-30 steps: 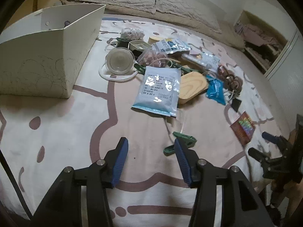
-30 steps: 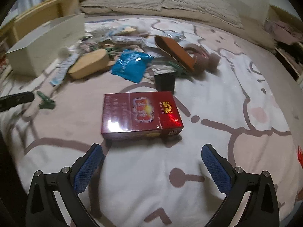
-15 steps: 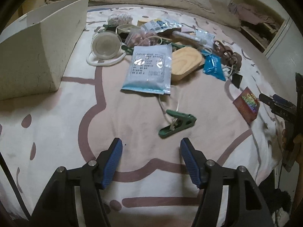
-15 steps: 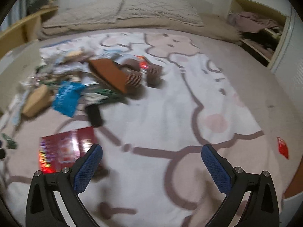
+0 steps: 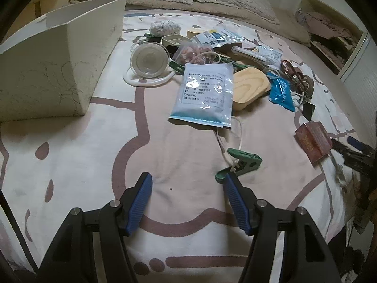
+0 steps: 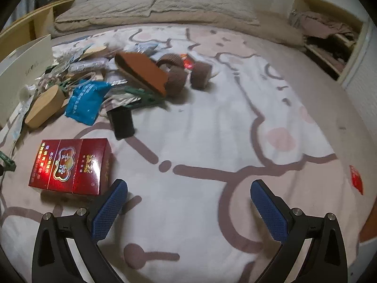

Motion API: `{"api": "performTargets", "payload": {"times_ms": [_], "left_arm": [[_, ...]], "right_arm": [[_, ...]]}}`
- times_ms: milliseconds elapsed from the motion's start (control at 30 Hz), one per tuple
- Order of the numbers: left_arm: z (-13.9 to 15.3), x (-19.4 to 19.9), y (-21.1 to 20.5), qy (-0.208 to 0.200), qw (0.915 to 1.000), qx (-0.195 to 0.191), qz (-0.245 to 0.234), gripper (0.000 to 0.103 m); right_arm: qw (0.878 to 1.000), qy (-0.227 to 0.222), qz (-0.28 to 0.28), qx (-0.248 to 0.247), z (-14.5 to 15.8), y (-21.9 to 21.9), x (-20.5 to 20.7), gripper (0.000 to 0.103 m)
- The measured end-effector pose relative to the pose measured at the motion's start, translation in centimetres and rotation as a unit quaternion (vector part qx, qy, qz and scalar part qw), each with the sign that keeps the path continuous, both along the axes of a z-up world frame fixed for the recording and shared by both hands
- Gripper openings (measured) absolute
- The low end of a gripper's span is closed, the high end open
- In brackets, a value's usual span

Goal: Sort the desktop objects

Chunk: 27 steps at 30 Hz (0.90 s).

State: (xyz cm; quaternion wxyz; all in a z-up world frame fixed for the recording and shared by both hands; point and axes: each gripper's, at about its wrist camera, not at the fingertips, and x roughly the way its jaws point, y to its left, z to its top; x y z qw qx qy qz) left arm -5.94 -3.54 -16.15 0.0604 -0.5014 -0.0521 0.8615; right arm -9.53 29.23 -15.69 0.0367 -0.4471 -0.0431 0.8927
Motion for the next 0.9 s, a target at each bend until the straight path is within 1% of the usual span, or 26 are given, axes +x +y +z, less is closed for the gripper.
{"api": "performTargets", "payload": {"times_ms": [67,133,167,300,367,500,633,733,900], "left_arm": [[0.1,0.0,0.0,0.002,1.0,0.0,0.001,0.064],[0.1,0.1,0.0,0.004,1.0,0.002,0.002,0.065],[0.1,0.0,0.0,0.004,1.0,0.002,0.002,0.065],[0.1,0.0,0.1,0.006,0.9999,-0.006,0.005,0.065],[0.1,0.0,0.1,0.011,0.9998,-0.016,0.008,0.065],[0.1,-0.1,0.2,0.019,0.9992,-0.034,0.011,0.065],[0.1,0.0,0.0,0.021,0.9992,-0.033,0.011,0.065],[0.4,0.1,-0.4,0.026,0.9995,-0.014,0.013,0.065],[1.4,0.2,-1.4,0.046,0.998,0.036,0.025,0.065]], "right_arm": [[0.999,0.012,0.005,-0.037,0.8,0.0,0.5,0.103],[0.996,0.015,0.034,-0.08,1.3,-0.6,0.9,0.103],[0.995,0.018,0.047,-0.089,1.5,-1.1,1.0,0.103],[0.99,0.027,0.103,-0.097,2.0,-3.8,1.3,0.103],[0.988,0.024,0.119,-0.1,1.8,-4.9,1.2,0.103],[0.986,0.018,0.13,-0.106,1.1,-6.3,0.8,0.103],[0.984,0.01,0.134,-0.115,0.6,-6.9,0.4,0.103],[0.983,0.009,0.144,-0.115,0.4,-7.6,0.5,0.103],[0.983,-0.001,0.148,-0.111,-0.5,-8.1,0.0,0.103]]}}
